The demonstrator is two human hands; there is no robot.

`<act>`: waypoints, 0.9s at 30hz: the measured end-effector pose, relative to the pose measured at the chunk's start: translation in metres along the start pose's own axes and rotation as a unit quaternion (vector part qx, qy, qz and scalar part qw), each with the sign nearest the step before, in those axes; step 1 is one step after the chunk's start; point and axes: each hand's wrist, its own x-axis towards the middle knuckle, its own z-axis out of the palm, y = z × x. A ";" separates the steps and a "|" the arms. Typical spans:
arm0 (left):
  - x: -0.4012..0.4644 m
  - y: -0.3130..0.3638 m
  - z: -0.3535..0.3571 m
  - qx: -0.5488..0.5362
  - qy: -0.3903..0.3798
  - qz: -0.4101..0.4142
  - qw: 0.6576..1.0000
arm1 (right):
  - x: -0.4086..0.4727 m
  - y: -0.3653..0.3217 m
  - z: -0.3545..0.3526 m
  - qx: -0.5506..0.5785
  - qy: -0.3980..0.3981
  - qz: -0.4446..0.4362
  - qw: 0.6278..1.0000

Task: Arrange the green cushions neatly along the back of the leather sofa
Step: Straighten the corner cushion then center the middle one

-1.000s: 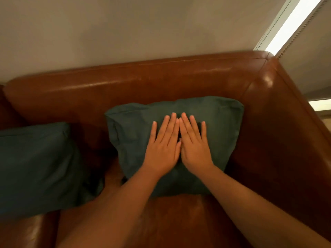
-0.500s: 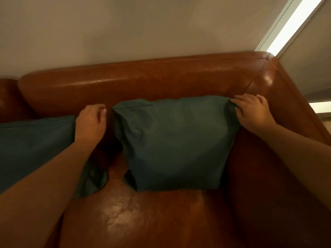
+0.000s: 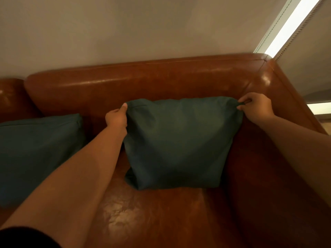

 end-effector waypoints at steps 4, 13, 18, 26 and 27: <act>0.001 0.005 0.012 0.034 0.004 0.015 0.999 | -0.008 0.000 0.000 0.045 0.032 0.017 0.998; -0.010 -0.006 -0.025 0.243 0.154 0.335 0.897 | -0.015 0.000 0.018 0.122 0.127 0.032 0.984; -0.010 -0.018 -0.035 0.175 0.043 0.375 0.909 | -0.016 0.006 0.024 0.105 0.146 0.019 0.984; 0.006 0.004 -0.033 0.123 -0.024 0.275 0.953 | -0.016 0.010 0.025 0.100 0.141 0.011 0.985; 0.009 0.004 -0.034 0.119 -0.019 0.271 0.955 | -0.016 0.009 0.026 0.102 0.136 0.008 0.985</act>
